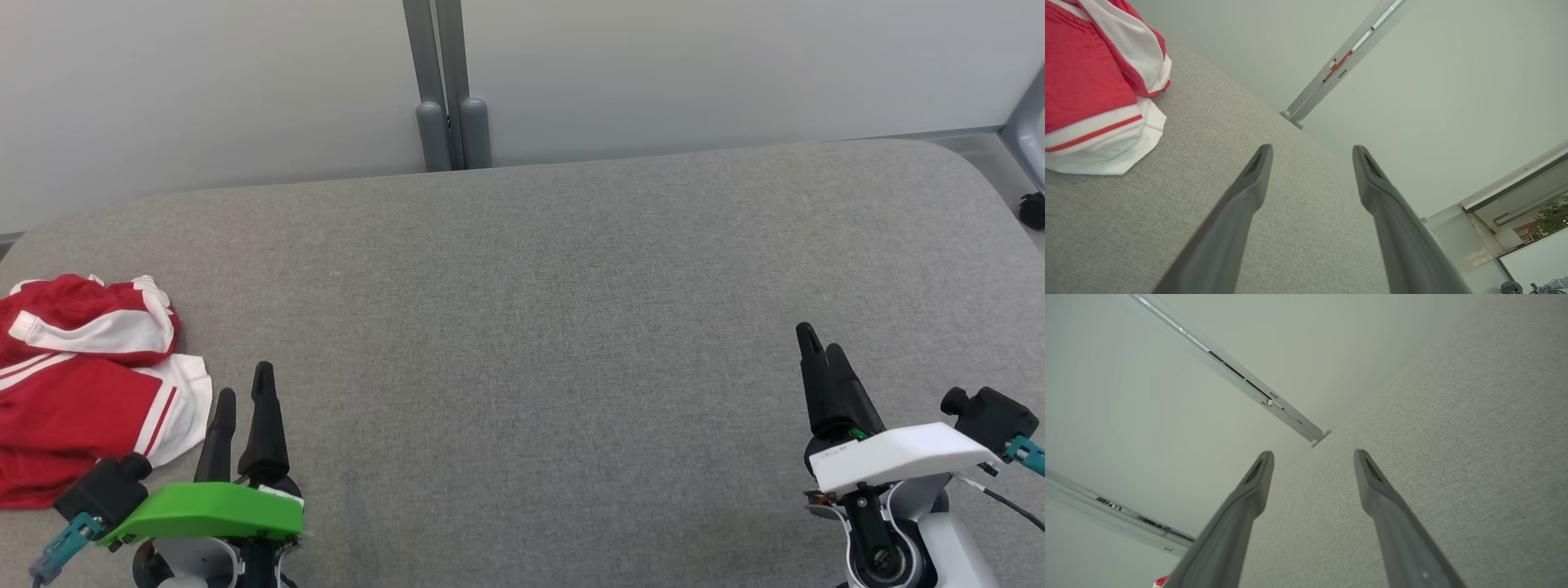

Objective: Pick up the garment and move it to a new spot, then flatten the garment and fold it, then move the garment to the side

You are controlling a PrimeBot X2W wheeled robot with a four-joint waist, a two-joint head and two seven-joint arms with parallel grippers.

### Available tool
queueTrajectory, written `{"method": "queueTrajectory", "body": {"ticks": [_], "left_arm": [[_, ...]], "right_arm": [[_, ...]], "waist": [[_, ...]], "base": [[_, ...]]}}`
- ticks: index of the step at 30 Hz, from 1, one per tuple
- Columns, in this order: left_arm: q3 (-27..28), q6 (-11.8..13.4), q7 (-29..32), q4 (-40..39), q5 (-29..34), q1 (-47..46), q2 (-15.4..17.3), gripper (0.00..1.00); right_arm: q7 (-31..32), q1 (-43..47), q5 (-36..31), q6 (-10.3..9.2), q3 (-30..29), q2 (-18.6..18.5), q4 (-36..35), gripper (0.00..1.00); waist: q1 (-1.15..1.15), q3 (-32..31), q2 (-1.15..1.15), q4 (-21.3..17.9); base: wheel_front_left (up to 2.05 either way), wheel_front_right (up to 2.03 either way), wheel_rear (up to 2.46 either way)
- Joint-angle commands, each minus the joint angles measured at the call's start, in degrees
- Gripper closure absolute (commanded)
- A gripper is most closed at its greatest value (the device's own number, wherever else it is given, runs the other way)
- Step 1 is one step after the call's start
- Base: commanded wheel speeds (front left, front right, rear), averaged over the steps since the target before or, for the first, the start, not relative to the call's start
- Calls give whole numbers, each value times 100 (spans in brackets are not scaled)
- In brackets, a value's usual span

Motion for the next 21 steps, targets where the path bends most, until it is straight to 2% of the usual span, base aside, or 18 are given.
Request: {"method": "queueTrajectory", "body": {"ticks": [1,11,21], "left_arm": [[-20,47,-53,-88,284,-68,42,0],[-151,167,-222,-177,1125,-49,47,0],[-228,220,-377,-205,1716,-42,52,0]], "right_arm": [[-62,-145,-213,2,41,-50,-100,0],[-236,-181,-1288,2,88,-66,-100,0],[-390,-196,-2046,2,160,-57,-34,0]], "waist": [[0,-1,0,3],[0,-2,0,12],[0,9,0,22]], "base": [[0,0,0],[0,0,0],[0,0,0]]}}
